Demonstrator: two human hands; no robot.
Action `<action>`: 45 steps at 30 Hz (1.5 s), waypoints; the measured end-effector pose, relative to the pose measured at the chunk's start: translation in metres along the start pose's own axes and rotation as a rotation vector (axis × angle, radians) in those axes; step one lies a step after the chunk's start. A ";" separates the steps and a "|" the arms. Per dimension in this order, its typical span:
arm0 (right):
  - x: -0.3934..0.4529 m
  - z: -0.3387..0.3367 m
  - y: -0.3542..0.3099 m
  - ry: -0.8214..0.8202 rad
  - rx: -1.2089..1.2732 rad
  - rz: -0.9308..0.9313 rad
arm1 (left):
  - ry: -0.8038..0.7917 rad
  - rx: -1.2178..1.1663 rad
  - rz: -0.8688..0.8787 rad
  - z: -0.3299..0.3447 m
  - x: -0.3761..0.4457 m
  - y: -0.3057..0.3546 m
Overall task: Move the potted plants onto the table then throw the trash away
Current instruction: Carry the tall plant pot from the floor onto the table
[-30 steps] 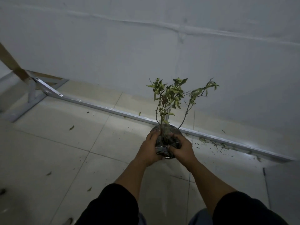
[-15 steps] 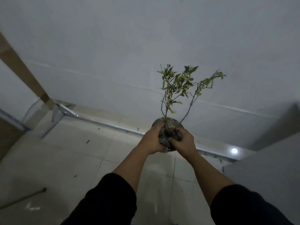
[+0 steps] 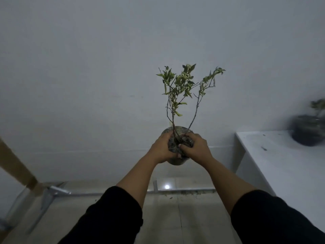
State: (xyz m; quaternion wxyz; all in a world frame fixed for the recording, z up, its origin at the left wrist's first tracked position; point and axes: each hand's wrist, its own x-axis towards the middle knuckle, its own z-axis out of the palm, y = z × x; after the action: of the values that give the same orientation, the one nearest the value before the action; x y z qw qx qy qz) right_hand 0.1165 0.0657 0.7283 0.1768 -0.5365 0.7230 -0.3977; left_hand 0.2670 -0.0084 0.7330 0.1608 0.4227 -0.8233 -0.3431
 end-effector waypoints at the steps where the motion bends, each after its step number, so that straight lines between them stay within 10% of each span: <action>1: 0.000 -0.014 0.002 0.021 0.004 -0.010 | 0.014 0.018 0.025 0.001 0.004 0.013; 21: -0.029 -0.339 0.254 -0.026 -0.149 0.098 | -0.060 -0.108 0.188 0.278 0.062 0.289; 45: 0.013 -0.370 0.390 -0.245 -0.091 0.074 | -0.123 -0.125 0.096 0.388 0.155 0.281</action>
State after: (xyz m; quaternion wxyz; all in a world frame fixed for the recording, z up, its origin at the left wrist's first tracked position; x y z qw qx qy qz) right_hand -0.3883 0.2389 0.6626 0.2538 -0.5617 0.7324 -0.2892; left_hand -0.2044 0.1479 0.6499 0.1522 0.3498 -0.8280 -0.4109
